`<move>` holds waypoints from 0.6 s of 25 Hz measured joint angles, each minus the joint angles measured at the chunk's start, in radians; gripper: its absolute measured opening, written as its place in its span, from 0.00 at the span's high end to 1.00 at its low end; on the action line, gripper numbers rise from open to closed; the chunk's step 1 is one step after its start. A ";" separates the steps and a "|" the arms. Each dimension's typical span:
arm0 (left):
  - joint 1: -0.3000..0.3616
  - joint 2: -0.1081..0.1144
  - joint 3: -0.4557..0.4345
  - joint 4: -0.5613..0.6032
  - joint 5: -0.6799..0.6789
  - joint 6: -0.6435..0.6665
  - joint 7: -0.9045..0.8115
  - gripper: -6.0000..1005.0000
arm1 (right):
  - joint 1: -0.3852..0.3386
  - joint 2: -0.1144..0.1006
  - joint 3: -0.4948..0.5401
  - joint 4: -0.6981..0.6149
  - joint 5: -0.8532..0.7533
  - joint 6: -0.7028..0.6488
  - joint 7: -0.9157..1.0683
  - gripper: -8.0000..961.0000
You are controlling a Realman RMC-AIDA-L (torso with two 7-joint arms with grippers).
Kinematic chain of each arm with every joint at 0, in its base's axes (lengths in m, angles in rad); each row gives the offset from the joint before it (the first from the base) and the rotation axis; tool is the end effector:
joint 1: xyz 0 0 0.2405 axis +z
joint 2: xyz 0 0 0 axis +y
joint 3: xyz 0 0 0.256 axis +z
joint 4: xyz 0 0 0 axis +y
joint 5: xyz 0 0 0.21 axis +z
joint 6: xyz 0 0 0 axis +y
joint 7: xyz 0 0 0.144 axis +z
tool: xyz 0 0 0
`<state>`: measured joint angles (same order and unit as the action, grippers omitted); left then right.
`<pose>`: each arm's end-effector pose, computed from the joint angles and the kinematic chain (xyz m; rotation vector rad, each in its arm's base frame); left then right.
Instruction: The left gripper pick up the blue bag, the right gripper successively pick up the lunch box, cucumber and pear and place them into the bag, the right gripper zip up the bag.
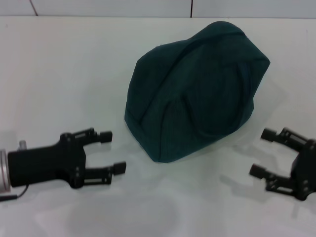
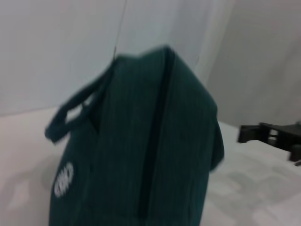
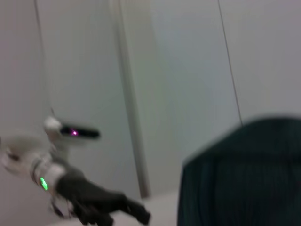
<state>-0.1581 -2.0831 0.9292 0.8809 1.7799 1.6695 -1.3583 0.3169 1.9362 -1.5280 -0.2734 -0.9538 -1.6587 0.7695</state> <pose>-0.3014 0.2402 0.0137 -2.7079 -0.6541 -0.7461 0.2952 0.2421 -0.0147 -2.5742 0.3432 1.1036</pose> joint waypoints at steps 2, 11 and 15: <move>0.000 -0.001 -0.008 -0.033 0.021 -0.002 0.042 0.13 | -0.006 0.014 -0.001 0.001 -0.030 0.069 -0.013 0.12; 0.001 0.000 -0.048 -0.083 0.086 -0.005 0.096 0.13 | -0.019 0.051 -0.003 0.002 -0.066 0.227 -0.079 0.12; 0.001 -0.001 -0.049 -0.083 0.090 -0.003 0.097 0.13 | -0.019 0.052 0.001 0.002 -0.071 0.230 -0.080 0.12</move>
<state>-0.1568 -2.0840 0.8804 0.7977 1.8695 1.6663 -1.2616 0.2976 1.9879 -1.5265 -0.2715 -1.0248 -1.4283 0.6900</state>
